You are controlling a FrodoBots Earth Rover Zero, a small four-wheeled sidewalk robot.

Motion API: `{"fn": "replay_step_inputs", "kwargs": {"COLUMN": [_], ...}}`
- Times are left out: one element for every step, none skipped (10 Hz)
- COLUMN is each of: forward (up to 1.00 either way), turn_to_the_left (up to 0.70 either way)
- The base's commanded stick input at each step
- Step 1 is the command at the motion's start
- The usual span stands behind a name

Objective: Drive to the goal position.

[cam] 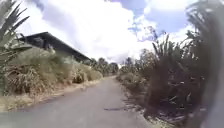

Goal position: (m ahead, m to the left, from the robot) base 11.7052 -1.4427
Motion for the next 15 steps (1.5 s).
{"fn": "replay_step_inputs", "kwargs": {"forward": [0.7, 0.7, 0.7, 0.7, 0.7, 0.7, 0.7, 0.7, 0.7, 0.7, 0.7, 0.7, 0.7, 0.7, 0.7], "turn_to_the_left": [0.0, 0.0, 0.0, 0.0, 0.0, 0.0, 0.0, 0.0, 0.0, 0.0, 0.13, 0.08, 0.03, 0.0, 0.0]}}
